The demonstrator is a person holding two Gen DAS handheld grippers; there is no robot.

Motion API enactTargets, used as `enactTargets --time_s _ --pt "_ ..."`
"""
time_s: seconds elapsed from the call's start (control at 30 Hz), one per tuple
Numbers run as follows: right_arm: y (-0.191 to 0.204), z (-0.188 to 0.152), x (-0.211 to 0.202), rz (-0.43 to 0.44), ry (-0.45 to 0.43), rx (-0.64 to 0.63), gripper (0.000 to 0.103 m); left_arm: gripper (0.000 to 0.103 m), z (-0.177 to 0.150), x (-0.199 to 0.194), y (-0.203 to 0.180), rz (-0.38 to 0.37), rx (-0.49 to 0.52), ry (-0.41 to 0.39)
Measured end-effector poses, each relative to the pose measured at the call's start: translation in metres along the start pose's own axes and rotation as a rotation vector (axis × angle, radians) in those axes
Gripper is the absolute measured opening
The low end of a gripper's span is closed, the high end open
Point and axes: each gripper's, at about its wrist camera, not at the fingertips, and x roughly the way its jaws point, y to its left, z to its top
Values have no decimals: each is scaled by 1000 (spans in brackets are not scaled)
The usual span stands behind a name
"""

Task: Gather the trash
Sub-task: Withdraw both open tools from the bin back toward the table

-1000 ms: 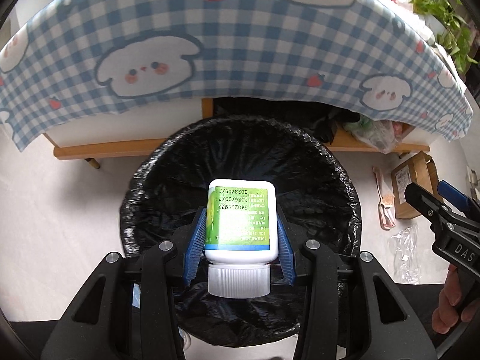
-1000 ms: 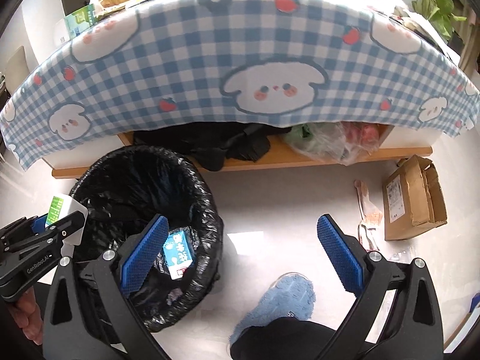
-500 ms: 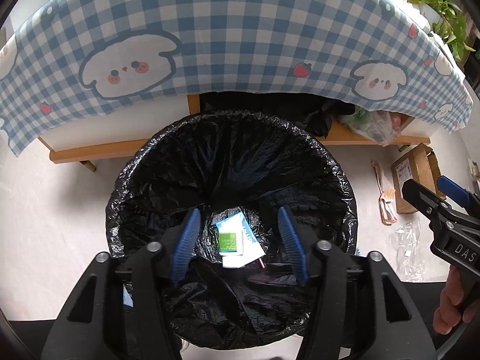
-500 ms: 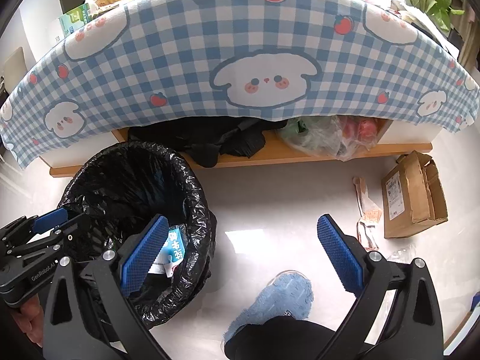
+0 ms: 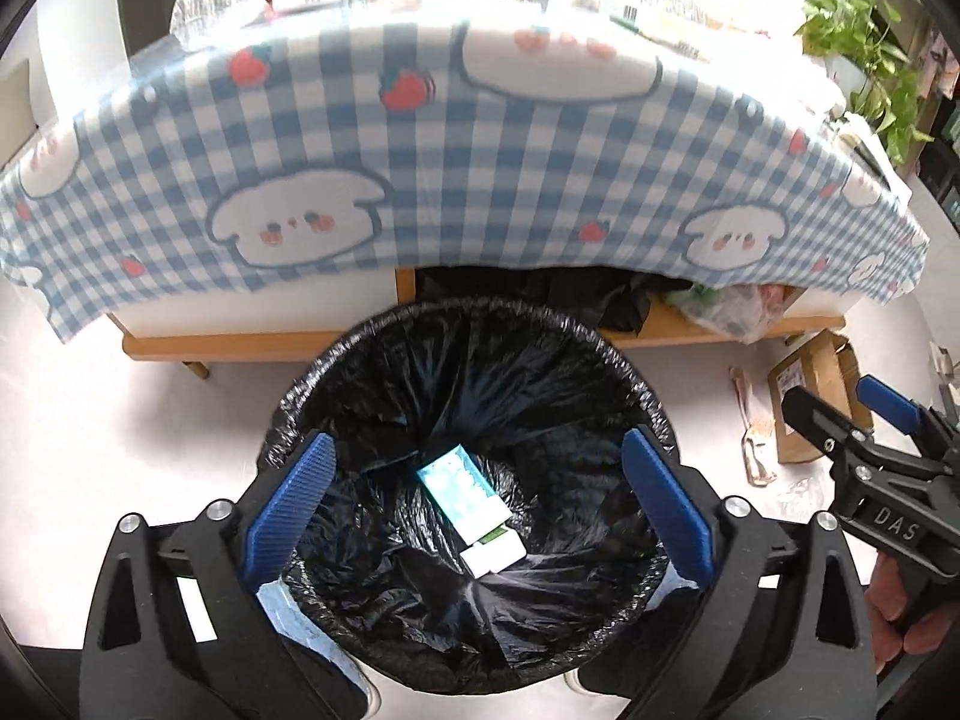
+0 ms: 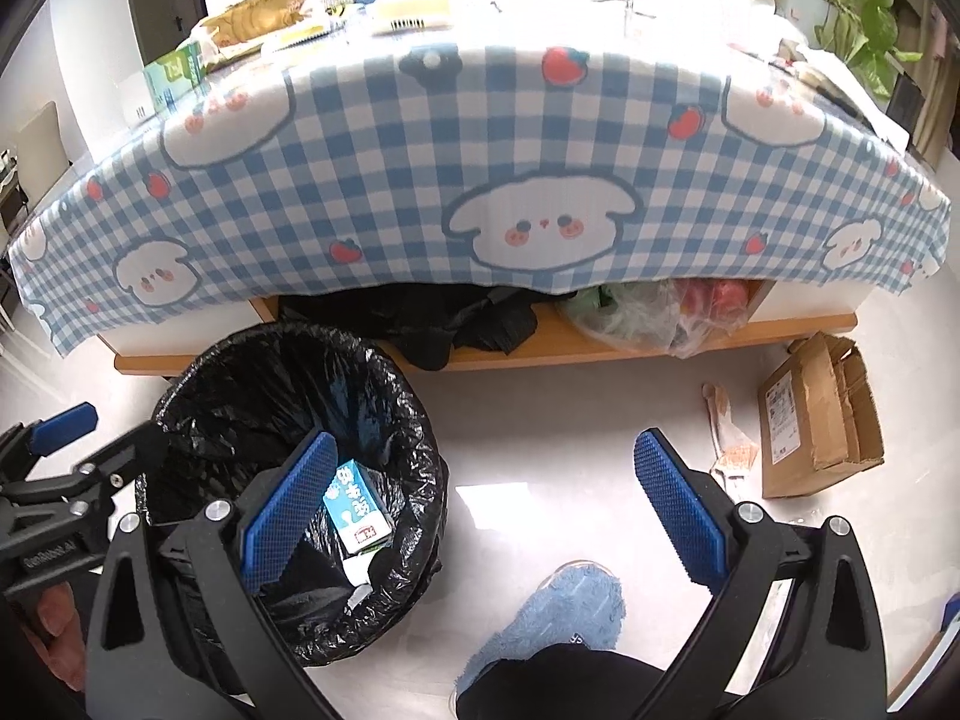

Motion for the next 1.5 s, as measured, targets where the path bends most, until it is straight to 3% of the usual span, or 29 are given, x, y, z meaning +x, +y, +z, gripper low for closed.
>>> enactTargets --time_s 0.93,1.5 --pt "4 71 -89 19 -165 -25 95 97 60 -88 26 25 -13 -89" --pt "12 140 -112 -10 -203 -44 95 97 135 -120 34 27 5 -138"
